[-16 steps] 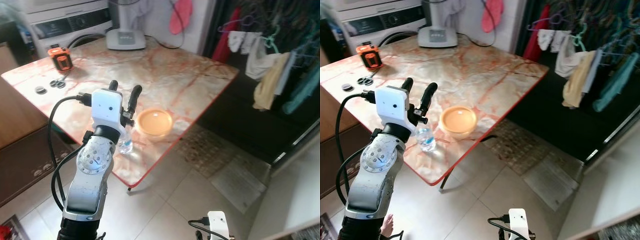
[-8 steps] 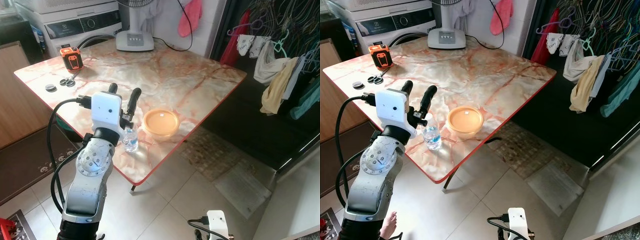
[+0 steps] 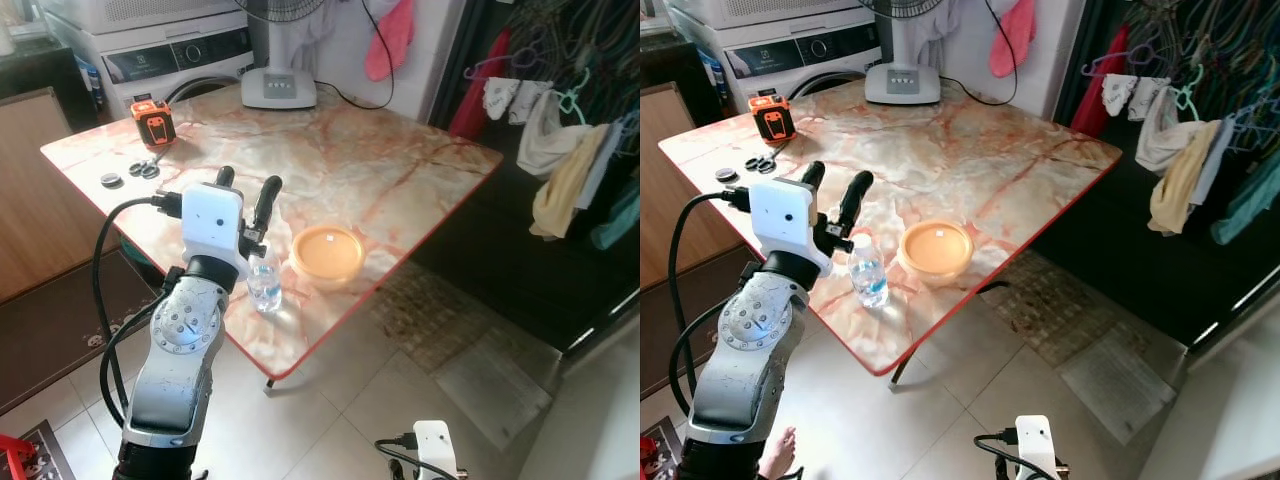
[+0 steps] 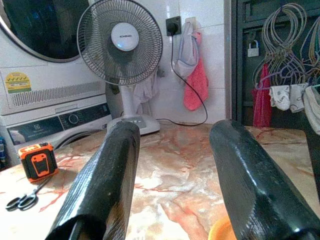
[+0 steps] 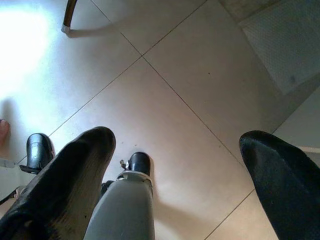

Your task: Restocking fridge

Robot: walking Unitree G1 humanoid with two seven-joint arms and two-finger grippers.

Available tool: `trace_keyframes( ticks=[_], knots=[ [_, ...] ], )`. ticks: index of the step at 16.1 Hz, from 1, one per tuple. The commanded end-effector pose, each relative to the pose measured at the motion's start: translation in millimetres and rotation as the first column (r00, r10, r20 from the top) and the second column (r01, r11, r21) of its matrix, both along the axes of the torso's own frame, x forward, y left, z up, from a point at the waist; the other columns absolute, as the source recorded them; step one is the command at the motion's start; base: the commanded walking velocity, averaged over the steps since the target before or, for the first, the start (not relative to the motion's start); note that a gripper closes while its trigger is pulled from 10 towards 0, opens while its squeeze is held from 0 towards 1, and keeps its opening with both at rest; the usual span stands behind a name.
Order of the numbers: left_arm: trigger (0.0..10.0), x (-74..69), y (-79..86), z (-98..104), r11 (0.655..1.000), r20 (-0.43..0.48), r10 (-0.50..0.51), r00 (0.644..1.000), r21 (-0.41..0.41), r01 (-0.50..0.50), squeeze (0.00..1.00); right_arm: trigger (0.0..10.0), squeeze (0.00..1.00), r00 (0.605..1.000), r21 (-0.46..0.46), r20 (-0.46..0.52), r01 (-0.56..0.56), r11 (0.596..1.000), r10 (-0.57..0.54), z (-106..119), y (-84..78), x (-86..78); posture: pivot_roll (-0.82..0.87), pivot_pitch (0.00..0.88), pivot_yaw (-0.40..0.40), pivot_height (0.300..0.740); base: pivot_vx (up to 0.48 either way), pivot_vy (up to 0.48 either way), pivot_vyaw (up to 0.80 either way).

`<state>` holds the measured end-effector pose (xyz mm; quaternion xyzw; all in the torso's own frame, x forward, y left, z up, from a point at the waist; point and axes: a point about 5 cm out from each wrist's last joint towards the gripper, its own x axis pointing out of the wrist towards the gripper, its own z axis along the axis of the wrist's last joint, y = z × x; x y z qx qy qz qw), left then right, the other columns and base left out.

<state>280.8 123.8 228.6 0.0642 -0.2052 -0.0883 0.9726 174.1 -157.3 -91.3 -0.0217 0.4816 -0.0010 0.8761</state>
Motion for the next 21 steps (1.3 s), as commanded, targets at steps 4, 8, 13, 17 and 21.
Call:
trace_keyframes(
  ticks=[4,8,13,17,21],
  knots=[
    [10.0,-2.0,-1.7,3.6,1.0,0.017,-0.012,1.0,0.005,0.012,0.0,10.0,0.0,1.0,-0.004,-0.003,0.006,1.0,-0.006,0.0,-3.2,-0.1,-0.03,0.008,-0.059,0.74,0.256,0.0,-0.4],
    [10.0,-2.8,-1.8,3.4,1.0,0.022,-0.013,1.0,0.017,0.013,0.0,10.0,0.0,1.0,-0.007,-0.004,-0.002,1.0,0.002,0.2,-3.2,0.2,-0.03,0.009,-0.06,0.74,0.127,0.0,-0.59],
    [10.0,-3.6,-3.3,6.7,0.999,0.032,-0.027,0.999,0.034,0.026,0.0,10.0,0.0,1.0,-0.012,-0.004,-0.014,1.0,0.014,0.3,-3.6,0.5,-0.02,0.023,-0.061,0.74,0.0,0.0,0.0],
    [10.0,-3.0,-2.6,5.8,0.999,0.025,-0.028,0.999,0.037,0.027,0.0,10.0,0.0,1.0,-0.011,-0.002,-0.014,1.0,0.014,0.6,-2.8,1.2,-0.02,0.034,-0.056,0.74,0.0,0.0,0.0],
    [10.0,-4.1,-12.8,12.3,0.992,-0.014,-0.108,0.994,0.06,0.109,0.0,10.0,0.0,1.0,-0.01,-0.004,-0.017,1.0,0.017,0.8,-2.3,2.0,0.01,0.036,-0.051,0.74,0.0,0.0,0.0]
  ],
)
